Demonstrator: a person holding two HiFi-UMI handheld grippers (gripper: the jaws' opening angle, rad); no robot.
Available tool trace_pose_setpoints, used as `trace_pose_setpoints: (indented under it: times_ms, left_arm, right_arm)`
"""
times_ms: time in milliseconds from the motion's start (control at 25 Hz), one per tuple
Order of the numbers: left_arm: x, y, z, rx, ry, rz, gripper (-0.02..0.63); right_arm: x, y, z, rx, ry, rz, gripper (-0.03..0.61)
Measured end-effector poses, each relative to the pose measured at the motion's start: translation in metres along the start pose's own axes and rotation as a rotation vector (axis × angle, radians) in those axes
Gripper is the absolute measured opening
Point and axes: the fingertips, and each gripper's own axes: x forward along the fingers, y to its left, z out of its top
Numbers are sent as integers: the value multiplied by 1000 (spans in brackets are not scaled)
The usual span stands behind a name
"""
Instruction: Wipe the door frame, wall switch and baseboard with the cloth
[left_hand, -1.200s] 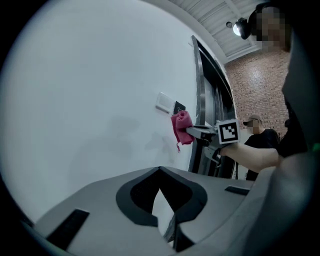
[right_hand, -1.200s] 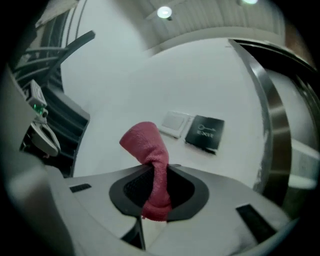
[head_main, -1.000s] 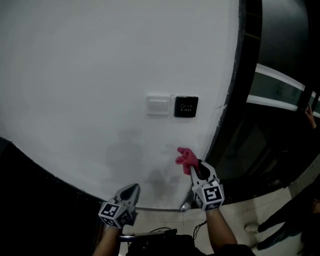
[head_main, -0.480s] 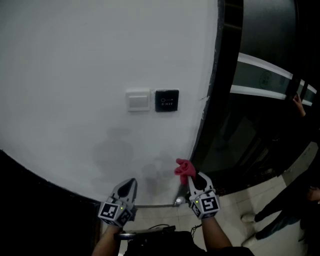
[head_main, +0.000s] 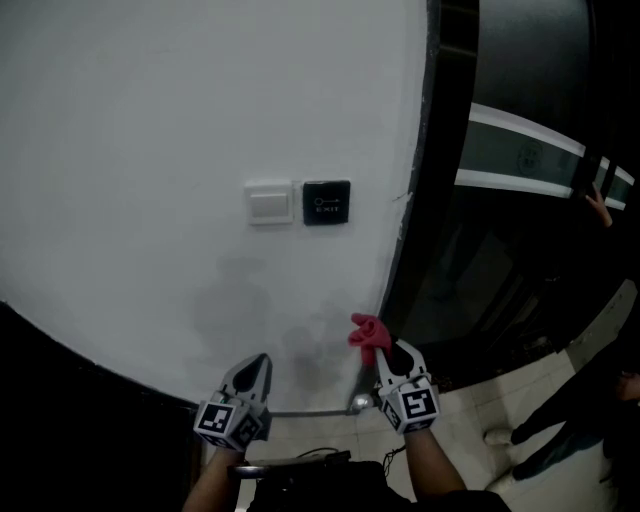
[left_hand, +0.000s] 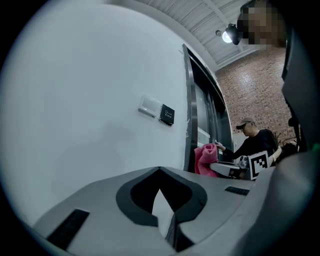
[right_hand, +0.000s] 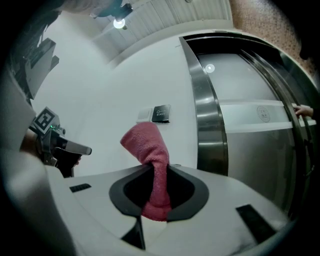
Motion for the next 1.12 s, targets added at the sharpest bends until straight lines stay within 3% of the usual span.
trace_pose_setpoints:
  times_ms: [240, 440, 600, 800, 960, 1120]
  left_arm:
    - [11, -6, -3, -12, -5, -11, 3]
    - [23, -18, -4, -8, 10, -37, 3]
    - [33, -30, -4, -11, 6, -51, 3]
    - [36, -37, -4, 0, 5, -54, 3]
    - [33, -37, 0, 7, 6, -40, 3]
    - [27, -32, 2, 16, 14, -22, 3]
  right_arm:
    - [8, -28, 21, -158, -20, -28, 66]
    - [19, -78, 77, -485, -52, -114, 66]
    - [30, -118, 144, -721, -111, -216, 66]
    - [38, -137, 230, -1012, -203, -333, 66]
    - [48, -139, 266, -1130, -264, -390, 66]
    - [73, -143, 244, -1167, -190, -372, 66]
